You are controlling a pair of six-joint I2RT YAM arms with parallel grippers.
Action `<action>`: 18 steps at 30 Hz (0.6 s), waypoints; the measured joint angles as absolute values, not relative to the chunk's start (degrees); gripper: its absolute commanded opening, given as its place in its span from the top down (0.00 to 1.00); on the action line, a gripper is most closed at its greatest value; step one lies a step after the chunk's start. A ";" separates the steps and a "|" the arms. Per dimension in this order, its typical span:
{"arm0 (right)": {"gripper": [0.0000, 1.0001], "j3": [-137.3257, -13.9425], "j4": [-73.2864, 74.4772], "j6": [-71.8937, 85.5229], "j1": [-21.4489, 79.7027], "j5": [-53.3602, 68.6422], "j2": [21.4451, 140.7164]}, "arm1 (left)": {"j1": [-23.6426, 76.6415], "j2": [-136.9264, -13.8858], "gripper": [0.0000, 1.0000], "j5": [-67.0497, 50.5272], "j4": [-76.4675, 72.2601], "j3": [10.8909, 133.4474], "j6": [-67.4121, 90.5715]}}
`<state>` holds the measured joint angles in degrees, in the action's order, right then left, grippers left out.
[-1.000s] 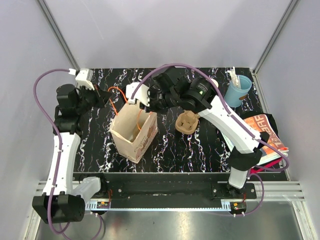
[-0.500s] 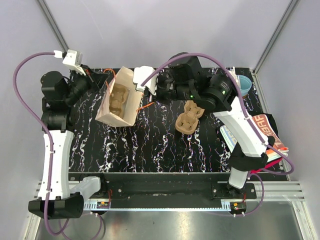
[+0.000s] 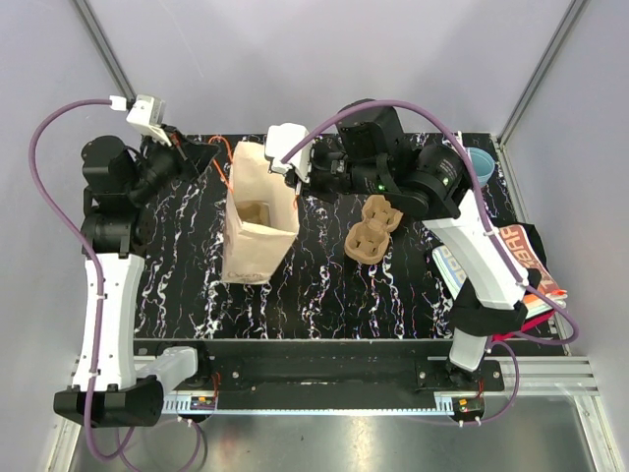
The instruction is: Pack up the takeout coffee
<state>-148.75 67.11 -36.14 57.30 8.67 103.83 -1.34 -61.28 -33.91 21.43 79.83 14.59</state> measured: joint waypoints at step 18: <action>0.23 -142.58 65.98 -35.14 55.00 8.67 100.99 | -0.91 -60.14 0.41 -34.33 23.16 66.48 12.32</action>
